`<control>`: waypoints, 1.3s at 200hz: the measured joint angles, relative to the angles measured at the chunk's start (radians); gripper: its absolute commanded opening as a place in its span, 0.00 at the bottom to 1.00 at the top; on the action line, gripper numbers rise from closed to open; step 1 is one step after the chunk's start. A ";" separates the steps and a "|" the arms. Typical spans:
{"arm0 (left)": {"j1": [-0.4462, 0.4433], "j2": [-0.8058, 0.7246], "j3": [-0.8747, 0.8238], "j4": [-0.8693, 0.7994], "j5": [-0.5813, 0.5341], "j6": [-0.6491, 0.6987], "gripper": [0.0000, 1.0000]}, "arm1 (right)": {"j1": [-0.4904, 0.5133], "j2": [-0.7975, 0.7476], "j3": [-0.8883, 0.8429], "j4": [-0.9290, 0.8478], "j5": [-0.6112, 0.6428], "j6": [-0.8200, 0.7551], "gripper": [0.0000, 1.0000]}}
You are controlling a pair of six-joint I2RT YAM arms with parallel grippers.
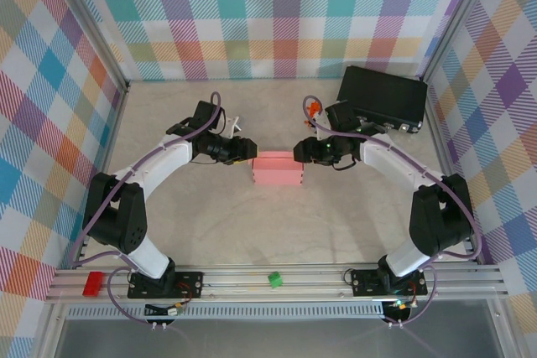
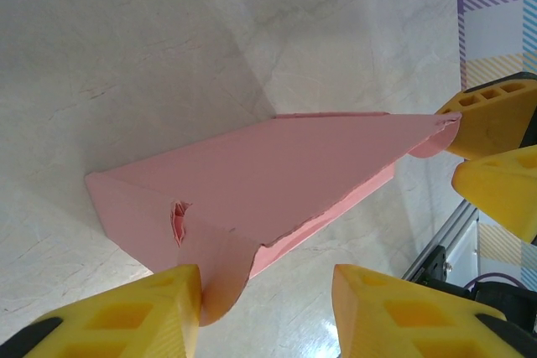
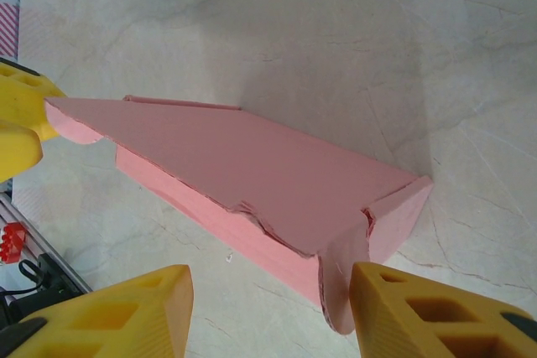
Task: Fold the paper box
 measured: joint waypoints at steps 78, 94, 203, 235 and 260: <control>0.000 0.004 0.000 -0.001 0.002 0.000 0.36 | 0.000 0.016 0.001 -0.001 -0.005 0.010 0.51; 0.000 0.010 0.000 -0.001 0.002 0.000 0.35 | 0.001 0.018 0.001 -0.001 -0.005 0.012 0.48; -0.006 0.017 -0.008 -0.010 -0.002 0.005 0.24 | 0.007 0.020 0.002 -0.035 0.004 0.011 0.29; -0.006 0.017 -0.008 -0.013 -0.012 0.009 0.20 | 0.007 0.020 0.002 -0.047 0.011 0.011 0.26; -0.006 0.017 -0.008 -0.016 -0.020 0.012 0.19 | 0.007 0.020 0.002 -0.049 0.011 0.011 0.24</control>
